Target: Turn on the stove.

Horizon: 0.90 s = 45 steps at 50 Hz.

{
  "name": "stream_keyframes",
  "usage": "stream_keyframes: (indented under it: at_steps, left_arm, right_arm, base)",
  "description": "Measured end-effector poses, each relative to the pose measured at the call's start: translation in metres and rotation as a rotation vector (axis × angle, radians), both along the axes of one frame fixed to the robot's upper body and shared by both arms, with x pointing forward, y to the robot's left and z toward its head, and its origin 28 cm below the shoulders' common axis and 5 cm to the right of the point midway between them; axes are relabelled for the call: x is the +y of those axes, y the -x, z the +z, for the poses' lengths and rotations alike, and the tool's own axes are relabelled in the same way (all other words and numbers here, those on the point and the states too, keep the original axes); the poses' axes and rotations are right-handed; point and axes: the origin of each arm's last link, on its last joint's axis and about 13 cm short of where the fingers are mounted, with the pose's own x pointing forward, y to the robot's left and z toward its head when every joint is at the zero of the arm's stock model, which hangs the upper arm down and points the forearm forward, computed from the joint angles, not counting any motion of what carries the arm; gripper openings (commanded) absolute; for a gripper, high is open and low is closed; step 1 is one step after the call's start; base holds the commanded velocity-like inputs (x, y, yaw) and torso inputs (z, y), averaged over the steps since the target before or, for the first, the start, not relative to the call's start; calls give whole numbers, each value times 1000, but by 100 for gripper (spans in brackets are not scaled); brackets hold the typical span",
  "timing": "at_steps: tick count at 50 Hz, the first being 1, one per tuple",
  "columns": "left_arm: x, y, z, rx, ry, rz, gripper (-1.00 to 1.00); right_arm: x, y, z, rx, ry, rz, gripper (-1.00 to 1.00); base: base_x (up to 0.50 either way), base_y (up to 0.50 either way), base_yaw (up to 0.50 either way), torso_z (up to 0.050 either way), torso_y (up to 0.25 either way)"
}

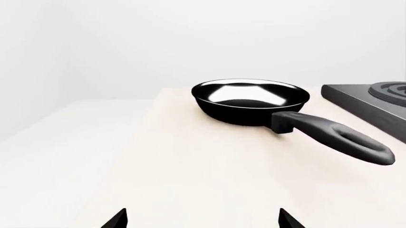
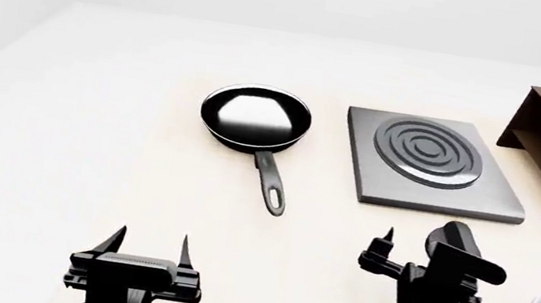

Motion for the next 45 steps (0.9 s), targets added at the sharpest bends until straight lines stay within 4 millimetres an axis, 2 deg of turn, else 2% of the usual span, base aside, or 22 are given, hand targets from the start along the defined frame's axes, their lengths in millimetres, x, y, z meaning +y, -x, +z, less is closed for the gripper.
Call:
stream_keyframes:
  at_steps: [28, 45]
  left_arm:
    - [-1, 0, 0, 2, 1, -4, 100]
    - [-1, 0, 0, 3, 1, -4, 100]
  right_arm:
    - [-15, -14, -10, 40, -21, -45, 100]
    - [-21, -19, -9, 41, -21, -59, 100]
  base:
    - [0, 0, 0, 0, 0]
    - [0, 0, 0, 0, 0]
